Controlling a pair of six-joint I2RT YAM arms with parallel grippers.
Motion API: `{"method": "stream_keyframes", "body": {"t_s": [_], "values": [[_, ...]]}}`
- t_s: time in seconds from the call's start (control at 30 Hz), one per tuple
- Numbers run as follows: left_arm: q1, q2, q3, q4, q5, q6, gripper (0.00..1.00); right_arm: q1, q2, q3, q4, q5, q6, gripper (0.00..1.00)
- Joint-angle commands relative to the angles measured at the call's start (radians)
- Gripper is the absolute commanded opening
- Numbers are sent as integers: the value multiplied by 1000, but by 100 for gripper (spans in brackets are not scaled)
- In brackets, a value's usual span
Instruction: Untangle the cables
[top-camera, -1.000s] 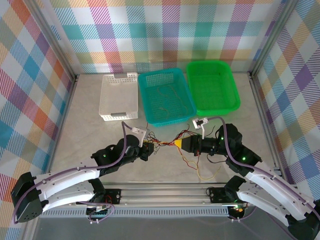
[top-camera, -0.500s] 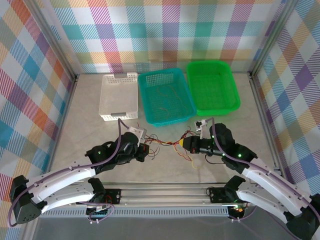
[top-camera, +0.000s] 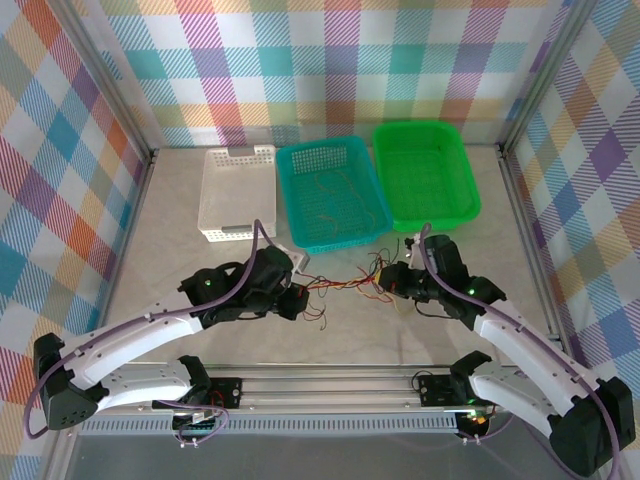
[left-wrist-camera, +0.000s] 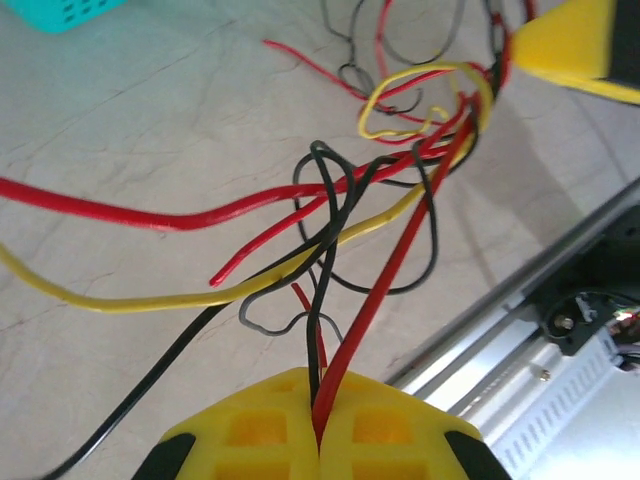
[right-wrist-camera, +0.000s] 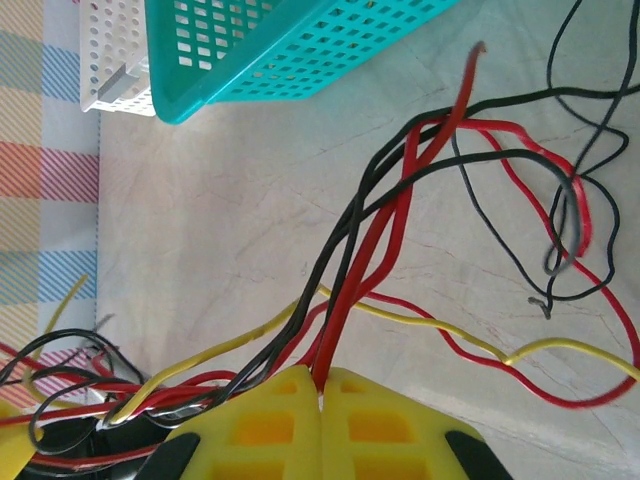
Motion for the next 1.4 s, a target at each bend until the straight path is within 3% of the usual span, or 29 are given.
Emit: {"method": "stream_keyframes", "body": {"t_s": [0.0, 0.1, 0.17, 0.37, 0.43, 0.53, 0.67, 0.83, 1.0, 1.1, 1.23, 1.37], "values": [[2, -62, 36, -196, -2, 28, 0, -82, 29, -53, -101, 157, -28, 0], [8, -61, 45, -197, 40, 39, 0, -98, 58, -59, -98, 170, -47, 0], [13, -61, 39, -179, 77, 33, 0, -99, 65, -61, -57, 114, -75, 2], [15, -32, 13, -99, 129, -1, 0, -98, -14, -86, 121, -164, -136, 48], [16, -22, 18, -81, 122, -14, 0, -98, -55, -87, 120, -182, -156, 54], [17, -17, 32, -57, 101, -35, 0, -98, -102, -93, 72, -123, -140, 56], [18, -2, 66, -24, 114, -52, 0, -96, -89, -145, 166, -216, -63, 55], [18, 5, 83, 19, 138, -39, 0, -53, -10, -211, 356, -264, 30, 47], [18, 13, 89, 22, 68, -40, 0, 9, 51, -212, 396, -230, 0, 41], [19, -10, 88, 55, 26, -81, 0, 77, 60, -221, 392, -150, -81, 44], [20, -30, 99, 90, 8, -151, 0, 187, 52, -252, 437, -12, -168, 57], [19, -22, 125, 94, 24, -193, 0, 220, 50, -295, 505, 57, -192, 62]]}}
